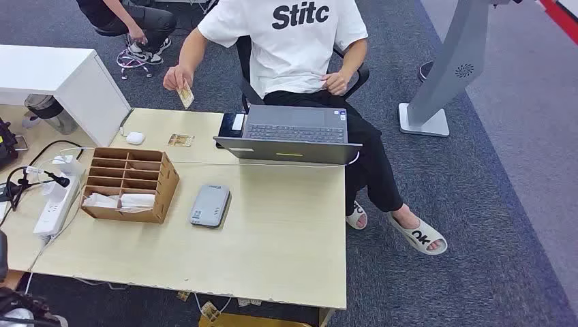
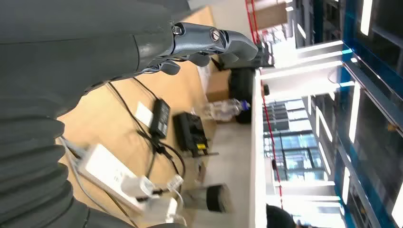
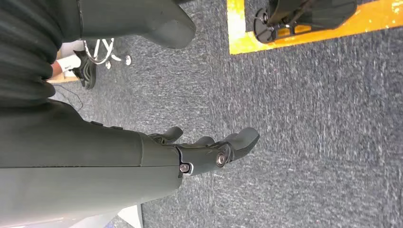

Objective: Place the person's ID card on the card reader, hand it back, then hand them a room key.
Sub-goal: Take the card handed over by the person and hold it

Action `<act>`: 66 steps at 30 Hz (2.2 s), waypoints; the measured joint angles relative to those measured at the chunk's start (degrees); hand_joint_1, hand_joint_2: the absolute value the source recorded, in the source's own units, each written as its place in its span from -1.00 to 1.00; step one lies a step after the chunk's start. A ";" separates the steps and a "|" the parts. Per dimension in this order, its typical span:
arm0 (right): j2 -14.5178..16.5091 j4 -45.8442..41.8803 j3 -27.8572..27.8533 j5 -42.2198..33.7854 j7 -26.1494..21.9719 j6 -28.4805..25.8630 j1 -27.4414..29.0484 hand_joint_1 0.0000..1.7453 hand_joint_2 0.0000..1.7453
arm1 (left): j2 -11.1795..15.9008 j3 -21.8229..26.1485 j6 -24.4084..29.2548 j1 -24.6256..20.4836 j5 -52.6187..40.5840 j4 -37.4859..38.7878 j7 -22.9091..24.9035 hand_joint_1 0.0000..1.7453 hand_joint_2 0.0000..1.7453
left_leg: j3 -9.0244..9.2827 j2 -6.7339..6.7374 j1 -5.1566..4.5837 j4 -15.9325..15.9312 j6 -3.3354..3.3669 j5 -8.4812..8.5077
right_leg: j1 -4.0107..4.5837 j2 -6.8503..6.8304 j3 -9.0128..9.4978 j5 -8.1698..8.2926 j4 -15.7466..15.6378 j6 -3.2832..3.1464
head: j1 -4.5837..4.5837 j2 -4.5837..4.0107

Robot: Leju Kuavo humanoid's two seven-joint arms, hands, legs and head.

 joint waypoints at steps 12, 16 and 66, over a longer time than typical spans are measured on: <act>0.38 0.13 -0.05 1.00 0.93 0.60 -0.19 -1.00 1.00 | 4.71 -11.55 -0.14 -8.36 -10.00 2.33 5.76 -1.00 1.00 | -0.25 0.17 -0.03 0.01 0.04 0.19 | -0.01 0.18 -0.26 0.28 0.03 0.05 | -0.01 0.01; 0.45 0.13 -0.05 1.32 1.09 0.78 -0.14 -1.00 1.00 | 5.33 -13.77 0.12 -10.62 -12.52 3.39 6.68 -1.00 1.00 | -0.48 0.08 -0.03 0.06 0.09 0.31 | -0.01 0.14 -0.52 0.35 0.03 0.10 | -0.03 0.01; 1.11 0.67 2.42 7.08 3.72 4.06 -0.23 -1.00 1.00 | 26.20 -65.45 -0.71 -34.56 -79.35 25.90 38.39 1.00 1.00 | -0.96 0.20 0.00 0.05 0.01 0.71 | -0.01 0.21 -0.98 0.81 0.07 -0.07 | -0.03 0.00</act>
